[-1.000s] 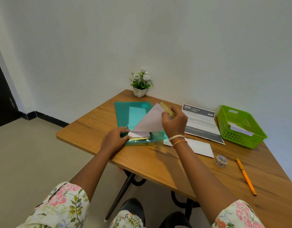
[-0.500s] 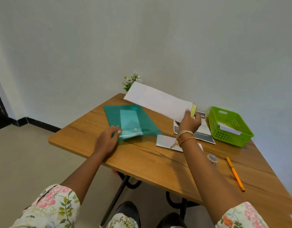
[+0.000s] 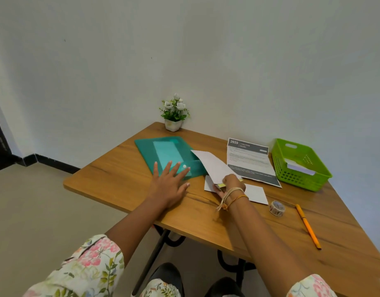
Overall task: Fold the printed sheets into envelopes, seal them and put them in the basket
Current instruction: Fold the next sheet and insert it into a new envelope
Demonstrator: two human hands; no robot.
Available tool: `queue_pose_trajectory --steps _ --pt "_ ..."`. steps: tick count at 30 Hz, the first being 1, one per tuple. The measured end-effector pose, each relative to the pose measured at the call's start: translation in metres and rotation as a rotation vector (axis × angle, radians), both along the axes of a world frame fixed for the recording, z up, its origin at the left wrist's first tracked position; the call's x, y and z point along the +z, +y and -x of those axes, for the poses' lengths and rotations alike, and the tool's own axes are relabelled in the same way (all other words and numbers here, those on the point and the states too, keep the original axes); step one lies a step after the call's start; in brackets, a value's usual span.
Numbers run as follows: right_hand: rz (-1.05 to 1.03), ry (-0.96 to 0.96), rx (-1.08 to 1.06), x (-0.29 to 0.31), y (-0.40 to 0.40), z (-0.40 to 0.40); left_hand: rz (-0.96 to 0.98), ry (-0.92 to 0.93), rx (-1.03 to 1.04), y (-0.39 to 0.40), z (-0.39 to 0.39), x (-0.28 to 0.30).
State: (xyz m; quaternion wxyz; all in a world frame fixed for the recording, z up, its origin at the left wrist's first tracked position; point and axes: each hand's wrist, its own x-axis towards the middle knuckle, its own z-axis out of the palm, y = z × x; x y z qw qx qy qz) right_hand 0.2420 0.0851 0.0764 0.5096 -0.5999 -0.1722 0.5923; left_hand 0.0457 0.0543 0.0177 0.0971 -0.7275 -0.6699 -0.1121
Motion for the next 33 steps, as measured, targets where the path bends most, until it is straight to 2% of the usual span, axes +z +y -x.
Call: queue_pose_trajectory --steps 4,9,12,15,17,20,23,26,30,33 --pt "-0.018 0.017 0.138 0.002 -0.013 0.007 0.087 0.043 0.096 0.006 0.019 0.0" --pt "-0.034 0.121 0.081 -0.005 -0.003 0.008 0.047 0.008 0.122 0.003 0.049 -0.001" --pt "-0.026 0.104 0.146 -0.006 -0.008 0.018 -0.016 -0.059 0.283 0.002 0.051 0.002" --pt "-0.002 0.077 0.3 -0.005 -0.013 0.025 0.013 -0.045 0.462 0.002 0.038 0.005" --pt "0.022 0.034 0.38 -0.006 -0.013 0.028 -0.026 -0.083 0.437 0.003 0.024 0.006" --pt "0.024 -0.06 0.47 -0.009 -0.011 0.032 -0.103 -0.239 0.211 0.009 -0.001 0.002" --pt "0.021 -0.245 0.494 -0.016 -0.005 0.035 -0.097 -0.425 -0.019 0.013 -0.019 -0.002" --pt "-0.032 -0.601 0.601 -0.023 0.0 0.033 -0.018 -0.388 -0.14 0.015 -0.027 -0.007" --pt "-0.174 -1.145 0.744 -0.028 0.007 0.025 0.088 -0.288 -0.091 0.019 -0.026 -0.01" --pt "-0.309 -1.388 0.582 -0.029 0.003 0.015 0.039 -0.271 0.011 0.02 -0.024 -0.011"
